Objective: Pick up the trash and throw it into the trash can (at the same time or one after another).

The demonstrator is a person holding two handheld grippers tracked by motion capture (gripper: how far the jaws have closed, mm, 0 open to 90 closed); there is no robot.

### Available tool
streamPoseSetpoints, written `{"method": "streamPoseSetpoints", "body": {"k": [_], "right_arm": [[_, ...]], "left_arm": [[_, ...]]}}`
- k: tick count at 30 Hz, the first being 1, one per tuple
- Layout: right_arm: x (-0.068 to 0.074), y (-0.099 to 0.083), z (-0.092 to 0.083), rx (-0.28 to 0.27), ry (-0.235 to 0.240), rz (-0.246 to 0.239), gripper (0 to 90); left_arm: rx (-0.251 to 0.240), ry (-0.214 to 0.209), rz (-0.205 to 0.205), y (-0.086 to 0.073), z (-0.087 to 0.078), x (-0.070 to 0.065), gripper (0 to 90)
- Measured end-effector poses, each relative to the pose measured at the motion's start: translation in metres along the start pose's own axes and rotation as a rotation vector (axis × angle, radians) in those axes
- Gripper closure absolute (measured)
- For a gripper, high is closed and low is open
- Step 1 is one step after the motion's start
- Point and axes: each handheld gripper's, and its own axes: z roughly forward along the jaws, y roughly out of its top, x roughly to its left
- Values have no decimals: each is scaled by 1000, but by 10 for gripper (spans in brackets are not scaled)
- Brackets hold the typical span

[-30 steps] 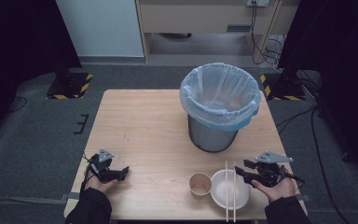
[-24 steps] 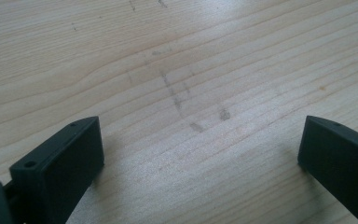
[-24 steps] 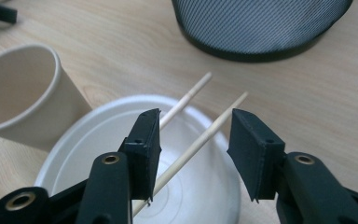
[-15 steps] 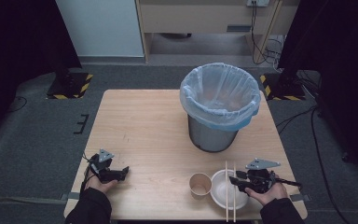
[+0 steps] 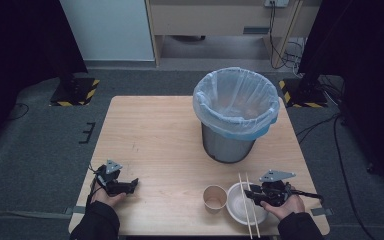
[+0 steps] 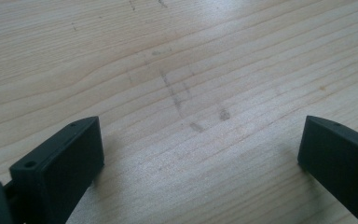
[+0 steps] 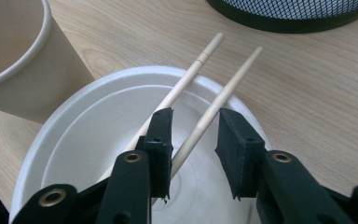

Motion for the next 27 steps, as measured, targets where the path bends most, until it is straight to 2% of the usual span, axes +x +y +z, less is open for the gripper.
{"method": "streamPoseSetpoints", "body": {"k": [15,23,27], "right_arm": [[-2,2,-3,23,-22,35,852],[-3,2,-5,24,-27,38,857],[-6,4,-8,-3,-20,45,857]], "left_arm": [[0,0,0,0,0,0,0],[0,0,0,0,0,0,0],[0,0,0,0,0,0,0]]}}
